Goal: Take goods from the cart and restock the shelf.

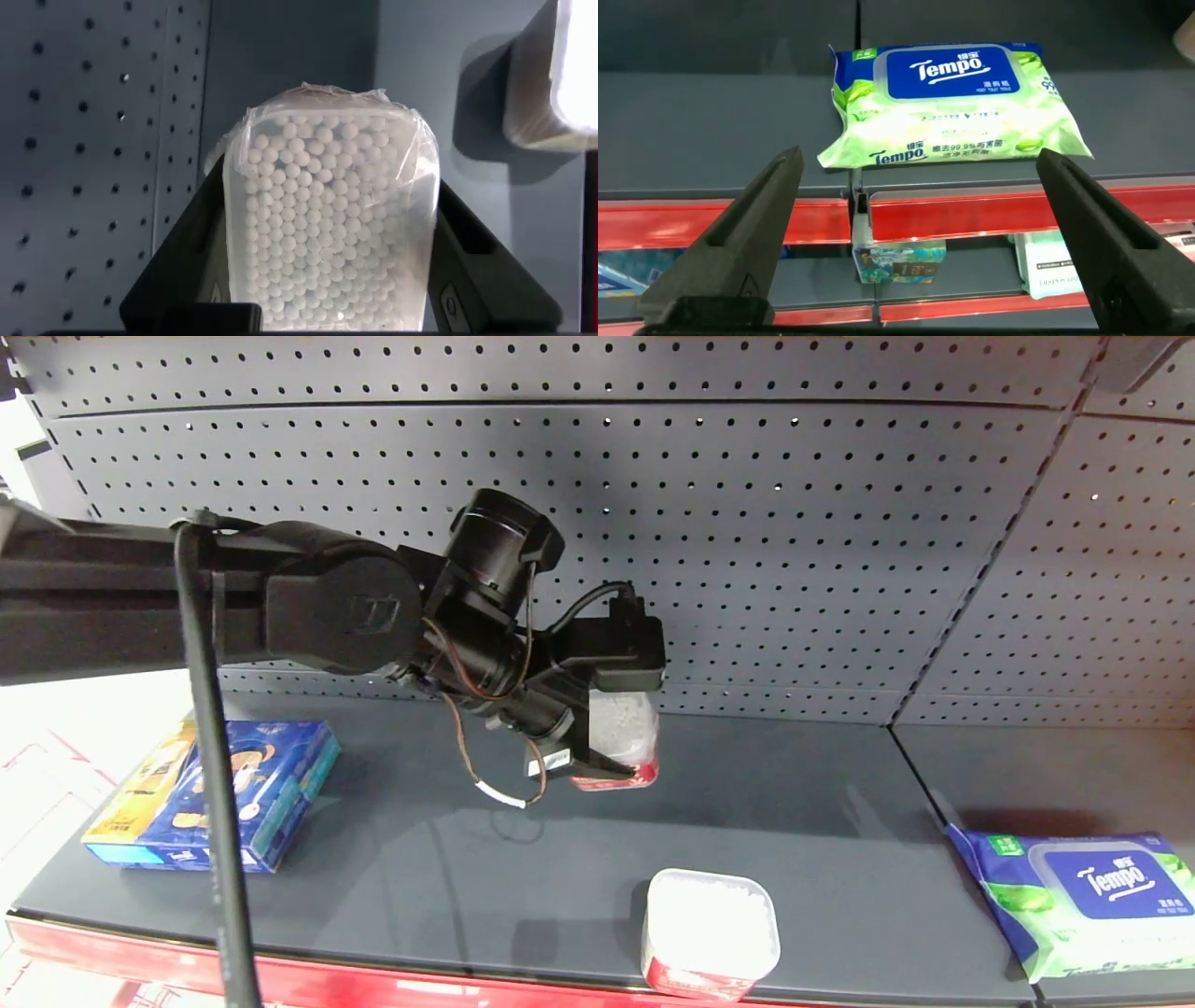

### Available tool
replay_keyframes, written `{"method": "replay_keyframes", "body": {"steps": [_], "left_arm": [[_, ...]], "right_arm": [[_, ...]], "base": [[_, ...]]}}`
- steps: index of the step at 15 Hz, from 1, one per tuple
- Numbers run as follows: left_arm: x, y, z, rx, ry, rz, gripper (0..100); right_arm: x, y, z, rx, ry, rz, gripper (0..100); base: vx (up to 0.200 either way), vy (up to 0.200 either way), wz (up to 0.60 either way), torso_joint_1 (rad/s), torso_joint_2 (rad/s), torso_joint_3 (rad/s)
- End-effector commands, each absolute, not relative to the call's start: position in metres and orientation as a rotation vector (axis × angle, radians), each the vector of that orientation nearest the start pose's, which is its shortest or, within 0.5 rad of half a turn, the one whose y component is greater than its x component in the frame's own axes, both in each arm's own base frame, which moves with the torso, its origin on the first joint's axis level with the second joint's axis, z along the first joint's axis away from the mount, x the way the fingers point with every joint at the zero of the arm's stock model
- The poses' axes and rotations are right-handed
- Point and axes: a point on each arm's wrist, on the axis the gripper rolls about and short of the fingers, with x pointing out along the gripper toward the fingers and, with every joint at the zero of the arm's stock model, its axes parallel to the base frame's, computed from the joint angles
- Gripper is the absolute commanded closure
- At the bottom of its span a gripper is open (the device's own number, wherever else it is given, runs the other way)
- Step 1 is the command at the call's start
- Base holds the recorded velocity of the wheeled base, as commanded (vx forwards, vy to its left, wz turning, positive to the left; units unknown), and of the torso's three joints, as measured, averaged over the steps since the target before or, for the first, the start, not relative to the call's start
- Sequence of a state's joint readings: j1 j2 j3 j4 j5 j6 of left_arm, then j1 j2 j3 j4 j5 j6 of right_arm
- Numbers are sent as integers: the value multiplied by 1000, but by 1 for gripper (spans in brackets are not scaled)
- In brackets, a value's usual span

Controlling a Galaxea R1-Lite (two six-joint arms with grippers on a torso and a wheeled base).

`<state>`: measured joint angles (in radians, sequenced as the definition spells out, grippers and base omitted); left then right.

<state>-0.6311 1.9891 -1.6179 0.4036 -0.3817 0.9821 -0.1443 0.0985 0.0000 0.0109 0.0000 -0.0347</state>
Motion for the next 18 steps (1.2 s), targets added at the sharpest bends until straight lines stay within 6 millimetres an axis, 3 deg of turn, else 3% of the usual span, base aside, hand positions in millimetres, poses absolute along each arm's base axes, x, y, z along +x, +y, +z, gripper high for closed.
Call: {"method": "replay_keyframes", "body": {"steps": [1, 9, 18], "left_arm": [[307, -246, 203, 949, 268, -1306, 100], [305, -270, 183, 949, 300, -1366, 100], [299, -285, 171, 966, 325, -1393, 100]], "right_arm": [[-15, 2, 76, -27, 113, -142, 0], [-15, 2, 76, -27, 113, -142, 0], [-15, 2, 76, -27, 113, -142, 0]], "base": [[0, 0, 0, 0, 0, 0], [0, 0, 0, 0, 0, 0], [0, 0, 0, 0, 0, 0]]}}
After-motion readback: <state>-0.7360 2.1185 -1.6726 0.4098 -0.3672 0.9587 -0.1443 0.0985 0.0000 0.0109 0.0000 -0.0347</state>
